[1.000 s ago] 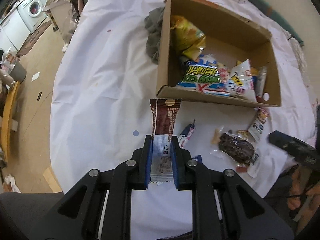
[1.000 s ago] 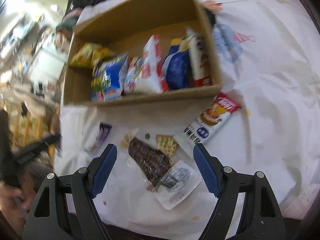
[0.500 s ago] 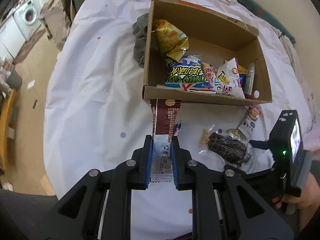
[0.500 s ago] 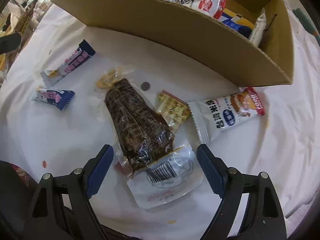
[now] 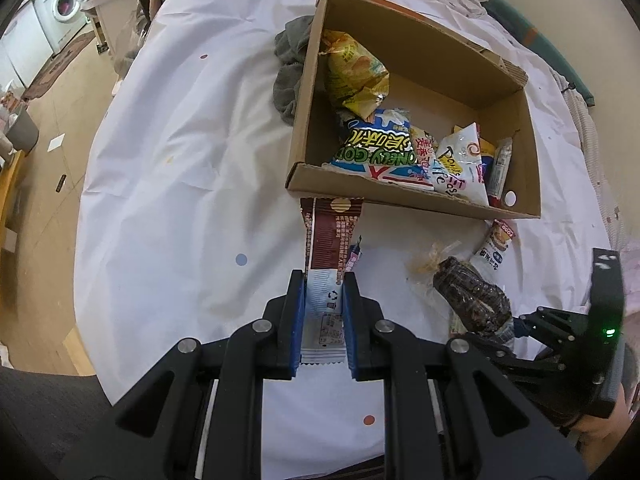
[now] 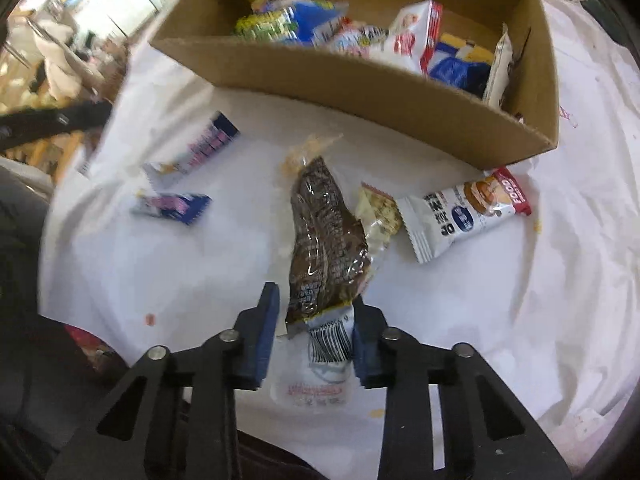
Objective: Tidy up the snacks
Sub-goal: 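Carry both snacks over the box and open both tools to drop them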
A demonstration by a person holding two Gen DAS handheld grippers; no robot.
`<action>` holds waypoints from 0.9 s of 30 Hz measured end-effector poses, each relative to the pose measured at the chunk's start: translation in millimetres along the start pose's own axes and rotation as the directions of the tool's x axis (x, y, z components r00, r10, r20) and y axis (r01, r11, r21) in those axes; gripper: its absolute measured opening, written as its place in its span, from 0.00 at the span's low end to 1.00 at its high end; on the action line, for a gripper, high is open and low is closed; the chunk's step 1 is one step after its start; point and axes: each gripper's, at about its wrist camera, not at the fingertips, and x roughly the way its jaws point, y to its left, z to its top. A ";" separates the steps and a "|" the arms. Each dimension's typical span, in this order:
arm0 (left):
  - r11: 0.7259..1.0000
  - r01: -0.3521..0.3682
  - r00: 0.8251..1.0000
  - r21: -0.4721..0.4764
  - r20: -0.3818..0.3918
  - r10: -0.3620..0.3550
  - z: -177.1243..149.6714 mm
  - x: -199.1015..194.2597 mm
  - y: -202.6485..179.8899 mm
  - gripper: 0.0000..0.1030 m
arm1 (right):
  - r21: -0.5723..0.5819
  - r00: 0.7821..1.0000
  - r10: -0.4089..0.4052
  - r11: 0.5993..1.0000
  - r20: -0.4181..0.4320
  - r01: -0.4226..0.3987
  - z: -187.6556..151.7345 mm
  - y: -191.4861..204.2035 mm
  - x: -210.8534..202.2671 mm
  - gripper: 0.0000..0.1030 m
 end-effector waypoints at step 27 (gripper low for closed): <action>0.998 -0.032 0.993 -0.056 0.114 0.038 -10.8 -21.1 5.5 0.14 | 0.045 0.899 0.298 0.943 0.320 -0.328 0.6 8.5 -77.8 0.14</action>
